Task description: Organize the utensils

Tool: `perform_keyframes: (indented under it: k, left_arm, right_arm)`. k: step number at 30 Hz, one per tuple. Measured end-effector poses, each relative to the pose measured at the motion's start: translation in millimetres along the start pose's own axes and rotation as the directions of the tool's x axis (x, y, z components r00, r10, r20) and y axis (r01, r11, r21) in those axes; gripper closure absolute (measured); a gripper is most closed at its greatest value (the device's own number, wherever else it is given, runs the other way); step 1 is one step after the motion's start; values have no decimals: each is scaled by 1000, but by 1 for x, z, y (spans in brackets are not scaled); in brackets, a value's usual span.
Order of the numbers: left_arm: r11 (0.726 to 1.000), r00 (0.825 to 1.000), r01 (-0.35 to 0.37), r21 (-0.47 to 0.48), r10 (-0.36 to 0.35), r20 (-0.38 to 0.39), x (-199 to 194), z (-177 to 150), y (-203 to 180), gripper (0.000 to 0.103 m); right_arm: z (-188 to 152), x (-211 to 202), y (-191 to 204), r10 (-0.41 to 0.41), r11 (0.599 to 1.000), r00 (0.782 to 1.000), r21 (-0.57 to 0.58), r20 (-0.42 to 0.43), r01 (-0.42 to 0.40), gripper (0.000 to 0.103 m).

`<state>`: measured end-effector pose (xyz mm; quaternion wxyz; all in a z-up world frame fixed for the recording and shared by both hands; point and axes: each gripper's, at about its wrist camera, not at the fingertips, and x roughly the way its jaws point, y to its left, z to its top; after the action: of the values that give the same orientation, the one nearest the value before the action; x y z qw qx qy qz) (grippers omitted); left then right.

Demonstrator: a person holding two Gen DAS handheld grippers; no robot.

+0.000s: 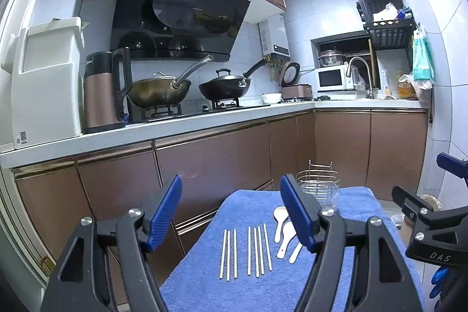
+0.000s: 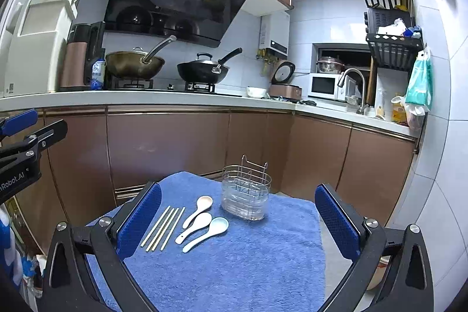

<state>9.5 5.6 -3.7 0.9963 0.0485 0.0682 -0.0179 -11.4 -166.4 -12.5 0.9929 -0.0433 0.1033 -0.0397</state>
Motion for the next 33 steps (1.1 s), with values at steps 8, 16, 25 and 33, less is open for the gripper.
perform_keyframes:
  k: [8,16,25,33]
  left_arm:
    - [1000,1000,6,2,-6,-8,7,1,-4,35]
    - [1000,999,5,0,-5,-46,26,-1,-5,34]
    - [1000,994,13,1,-13,-104,63,-7,-6,34]
    - [1000,992,21,3,-20,-127,98,-6,-7,34]
  right_arm:
    - [1,4,-3,33,999,999,4,7,-33,0]
    - [-1,19,-7,74,997,997,9,-8,-74,0]
    - [-7,53,-17,108,994,992,35,-57,-107,0]
    - [-5,80,-25,105,993,991,60,-77,-101,0]
